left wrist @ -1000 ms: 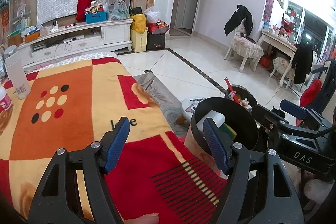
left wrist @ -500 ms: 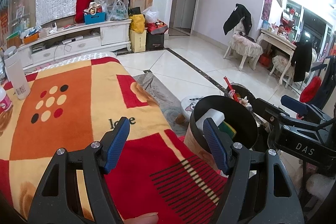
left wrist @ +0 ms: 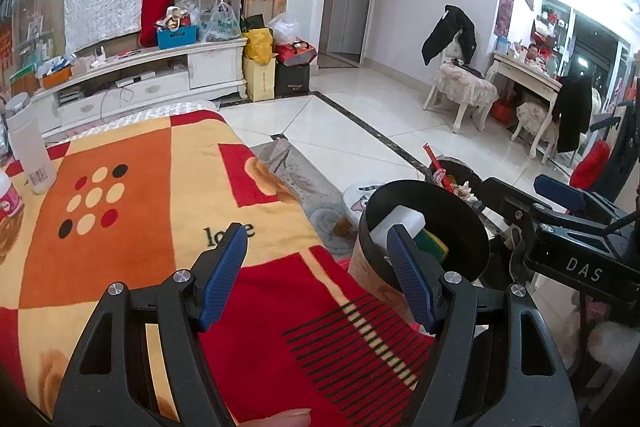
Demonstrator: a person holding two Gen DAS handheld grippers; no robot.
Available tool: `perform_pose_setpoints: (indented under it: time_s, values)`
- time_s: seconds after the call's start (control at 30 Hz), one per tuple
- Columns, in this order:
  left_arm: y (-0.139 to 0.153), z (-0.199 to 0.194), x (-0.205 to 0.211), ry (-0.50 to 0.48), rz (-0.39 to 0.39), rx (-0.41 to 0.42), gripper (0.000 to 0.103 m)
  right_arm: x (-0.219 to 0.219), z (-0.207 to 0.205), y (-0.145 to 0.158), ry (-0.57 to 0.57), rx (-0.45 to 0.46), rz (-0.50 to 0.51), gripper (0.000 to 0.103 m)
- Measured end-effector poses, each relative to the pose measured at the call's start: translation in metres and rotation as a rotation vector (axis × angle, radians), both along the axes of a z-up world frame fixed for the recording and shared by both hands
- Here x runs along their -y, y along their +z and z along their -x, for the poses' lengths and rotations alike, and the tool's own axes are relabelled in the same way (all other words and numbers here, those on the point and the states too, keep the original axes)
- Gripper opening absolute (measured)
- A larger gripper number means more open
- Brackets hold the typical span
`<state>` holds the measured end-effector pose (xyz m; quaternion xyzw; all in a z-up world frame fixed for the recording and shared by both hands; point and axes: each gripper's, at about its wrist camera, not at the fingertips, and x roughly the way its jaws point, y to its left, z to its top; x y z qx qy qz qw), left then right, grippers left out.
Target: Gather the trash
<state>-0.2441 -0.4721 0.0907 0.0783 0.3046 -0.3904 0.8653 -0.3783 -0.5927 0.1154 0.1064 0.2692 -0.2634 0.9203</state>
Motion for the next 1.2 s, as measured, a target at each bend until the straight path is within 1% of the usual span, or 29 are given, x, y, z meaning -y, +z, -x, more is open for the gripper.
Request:
perform_pose_setpoints:
  time_s: [0.53, 1.0, 1.2]
  values:
    - [-0.005, -0.002, 0.000, -0.001, -0.002, -0.014, 0.072, 0.005, -0.002, 0.001, -0.006, -0.012, -0.013, 0.091]
    - [-0.011, -0.005, 0.000, -0.022, 0.004, -0.054, 0.072, 0.004, -0.005, -0.004, -0.011, -0.035, -0.017, 0.091]
    - [-0.015, -0.011, -0.009, -0.015, 0.008, -0.076, 0.072, -0.001, -0.010, -0.006, 0.000, -0.053, -0.013, 0.091]
